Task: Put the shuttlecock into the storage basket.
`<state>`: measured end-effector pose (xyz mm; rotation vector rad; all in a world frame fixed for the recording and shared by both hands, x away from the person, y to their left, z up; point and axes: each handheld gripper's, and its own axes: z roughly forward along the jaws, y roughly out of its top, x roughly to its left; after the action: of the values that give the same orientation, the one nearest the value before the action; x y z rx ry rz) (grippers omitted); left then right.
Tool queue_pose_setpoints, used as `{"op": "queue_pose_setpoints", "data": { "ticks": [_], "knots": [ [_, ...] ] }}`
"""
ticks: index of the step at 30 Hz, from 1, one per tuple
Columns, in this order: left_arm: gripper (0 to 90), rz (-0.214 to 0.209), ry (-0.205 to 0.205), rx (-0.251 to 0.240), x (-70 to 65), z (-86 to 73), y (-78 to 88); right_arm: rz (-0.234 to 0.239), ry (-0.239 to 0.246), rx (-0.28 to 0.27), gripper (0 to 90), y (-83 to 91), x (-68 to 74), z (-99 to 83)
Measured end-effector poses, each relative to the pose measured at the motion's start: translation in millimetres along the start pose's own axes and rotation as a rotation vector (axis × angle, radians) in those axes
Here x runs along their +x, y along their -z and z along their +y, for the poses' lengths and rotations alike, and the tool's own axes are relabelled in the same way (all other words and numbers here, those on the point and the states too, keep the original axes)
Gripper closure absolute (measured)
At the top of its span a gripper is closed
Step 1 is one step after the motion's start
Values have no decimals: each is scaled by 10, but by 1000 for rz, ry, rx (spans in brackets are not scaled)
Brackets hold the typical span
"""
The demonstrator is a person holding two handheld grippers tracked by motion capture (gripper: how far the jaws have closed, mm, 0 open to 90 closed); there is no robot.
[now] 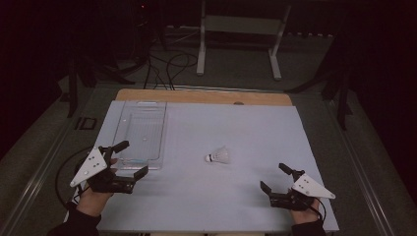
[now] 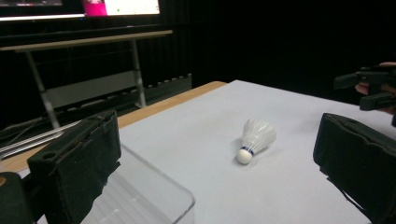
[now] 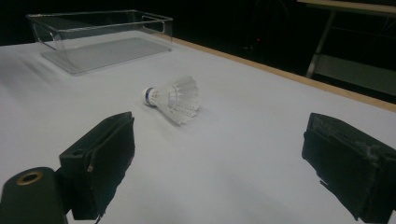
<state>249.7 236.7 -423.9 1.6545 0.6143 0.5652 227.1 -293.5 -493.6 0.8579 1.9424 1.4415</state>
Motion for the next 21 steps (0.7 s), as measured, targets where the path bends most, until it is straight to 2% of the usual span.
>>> {"op": "queue_pose_setpoints", "data": {
  "ticks": [2, 7, 12, 13, 18, 19, 21],
  "knots": [
    [11, -20, 9, -2, 19, 48, -29, -1, -6, 0, 92, 2, -2, -1],
    [11, -60, 1, -3, 46, 208, -93, 2, -5, -1, 92, 4, -4, -2],
    [11, -95, -29, 2, 32, 347, -184, -3, -2, -3, 92, 5, -6, -2],
    [10, -111, -24, -1, 27, 368, -207, -2, -3, -3, 92, 6, -6, -1],
    [11, -152, -50, 26, -13, 442, -319, -6, -2, -5, 93, 12, -8, 1],
    [11, -179, -48, 32, -30, 463, -377, -6, -2, -5, 93, 12, -8, 1],
    [11, -195, -56, 45, -46, 476, -438, -3, 0, -3, 93, 11, -9, -1]
  ]
}}
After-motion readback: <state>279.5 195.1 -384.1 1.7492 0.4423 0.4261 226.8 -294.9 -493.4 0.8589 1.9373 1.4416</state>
